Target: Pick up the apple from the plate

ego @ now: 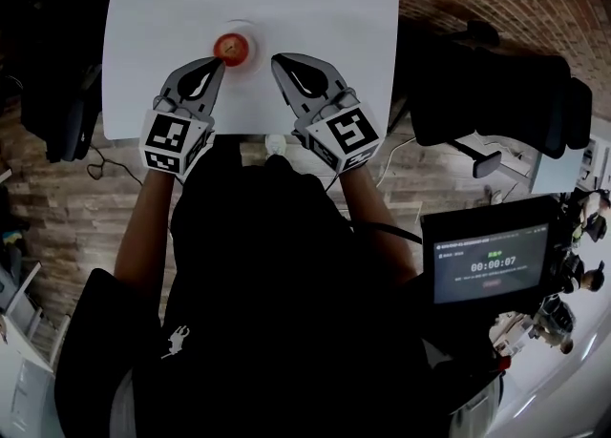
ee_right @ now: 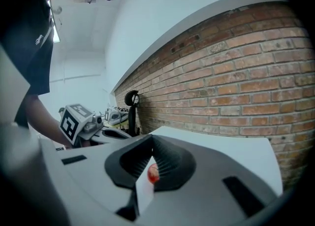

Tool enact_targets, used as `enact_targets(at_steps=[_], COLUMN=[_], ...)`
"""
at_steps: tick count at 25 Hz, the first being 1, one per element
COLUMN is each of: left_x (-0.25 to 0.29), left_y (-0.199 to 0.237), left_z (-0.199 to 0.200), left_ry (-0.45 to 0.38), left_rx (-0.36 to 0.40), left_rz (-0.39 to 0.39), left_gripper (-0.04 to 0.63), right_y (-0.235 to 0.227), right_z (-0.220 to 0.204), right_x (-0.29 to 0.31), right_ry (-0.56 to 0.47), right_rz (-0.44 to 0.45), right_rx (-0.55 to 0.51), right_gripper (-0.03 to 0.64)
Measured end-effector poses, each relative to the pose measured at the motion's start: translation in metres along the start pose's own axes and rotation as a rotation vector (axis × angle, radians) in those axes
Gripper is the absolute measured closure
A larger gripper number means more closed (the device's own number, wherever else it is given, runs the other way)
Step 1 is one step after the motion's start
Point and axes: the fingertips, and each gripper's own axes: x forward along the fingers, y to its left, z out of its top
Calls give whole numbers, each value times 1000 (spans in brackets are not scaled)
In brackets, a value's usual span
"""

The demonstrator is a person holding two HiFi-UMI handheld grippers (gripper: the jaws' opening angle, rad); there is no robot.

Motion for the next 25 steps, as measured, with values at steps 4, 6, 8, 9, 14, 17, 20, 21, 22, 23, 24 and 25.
enact_targets(at_steps=[4,6,8,9,14,17,20,21,22,23,24,25], left_x=[1,1,2,3,6,8,9,10,10,10,11,13], left_y=[5,8,10,11,16,17,16,15,15,16,18,20], left_z=[-2,-5,-9,-11,-18,-23,-25,-26,-28,-31,-35,-39], left_ry=[4,6,10,11,10,12,12,12,14,16,20,26], left_rx=[-3,-8,-12,-14,-22,-22,-26,-28,-31,-31,-29,-25], left_rz=[4,5,-1,-5,-20,-20,-20,-22,-24,-24,-23,-21], left_gripper=[589,589,589,589,588,588,588,588,588,588,586,586], right_y=[1,2,3,3,6,8,10,11,12,12,13,13], right_z=[-1,-3,-6,-7,-15,-17,-18,-19,-21,-23,-26,-29], right_x=[4,7,11,13,22,26,28,28,29,31,34,36], right_ry=[11,18,25,29,56,61,65,68,73,78,83,88], right_rz=[0,1,4,6,24,30,33,34,34,36,37,38], right_rx=[1,3,4,4,1,-1,1,1,1,1,2,3], right_gripper=[614,612,612,613,612,612,612,614,613,613,613,612])
